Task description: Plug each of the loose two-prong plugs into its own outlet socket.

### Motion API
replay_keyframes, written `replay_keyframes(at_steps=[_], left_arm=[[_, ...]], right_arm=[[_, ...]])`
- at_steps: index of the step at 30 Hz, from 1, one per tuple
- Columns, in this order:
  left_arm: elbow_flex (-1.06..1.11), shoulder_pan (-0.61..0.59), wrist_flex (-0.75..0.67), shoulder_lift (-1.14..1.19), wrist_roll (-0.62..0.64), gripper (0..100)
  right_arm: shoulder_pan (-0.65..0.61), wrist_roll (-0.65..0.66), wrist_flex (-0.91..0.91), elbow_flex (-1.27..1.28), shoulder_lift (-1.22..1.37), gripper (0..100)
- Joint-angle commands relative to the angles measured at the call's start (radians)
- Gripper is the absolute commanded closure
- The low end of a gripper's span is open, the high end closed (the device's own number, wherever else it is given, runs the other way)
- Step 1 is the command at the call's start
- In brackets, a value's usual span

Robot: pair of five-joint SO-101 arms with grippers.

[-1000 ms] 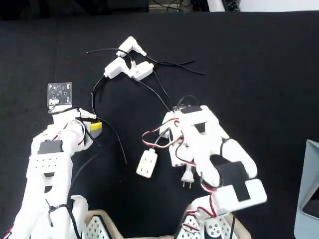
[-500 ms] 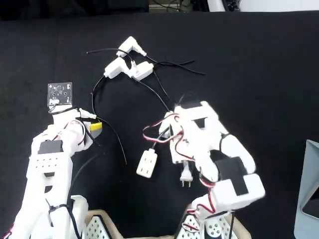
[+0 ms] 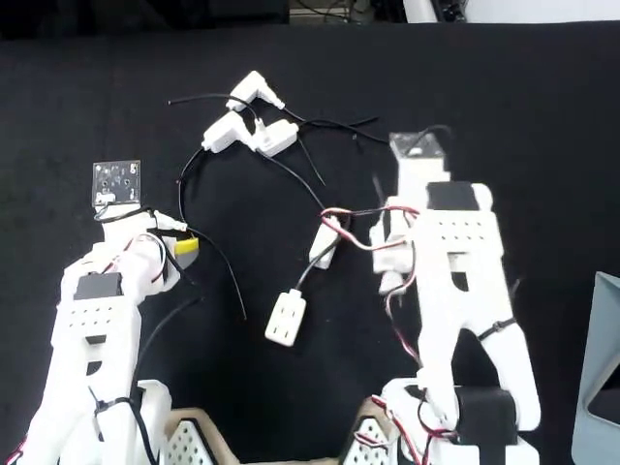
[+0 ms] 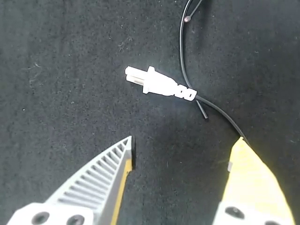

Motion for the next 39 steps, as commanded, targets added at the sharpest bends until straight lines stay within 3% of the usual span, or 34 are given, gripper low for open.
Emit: replay_keyframes(at_steps=[1, 5, 11, 34, 39], left_arm=[[-0.002, 0.001, -0.018, -0.021, -0.005, 68], [-0.002, 0.001, -0.017, -0.021, -0.005, 68], [0.010, 0.001, -0.018, -0.021, -0.005, 68], [0.010, 0.001, -0.020, -0.021, -0.005, 68], [0.010, 0.001, -0.020, -0.021, -0.005, 68]], right_arm=[[0.017, 0.009, -0.124, 0.004, 0.007, 98.7], [-0.002, 0.006, -0.192, 0.015, 0.124, 97.3], [0.009, 0.000, -0.100, -0.094, 0.242, 85.2], [0.040, -0.002, -0.038, -0.189, 0.567, 91.3], [0.014, -0.002, 0.054, -0.206, 0.573, 91.3]])
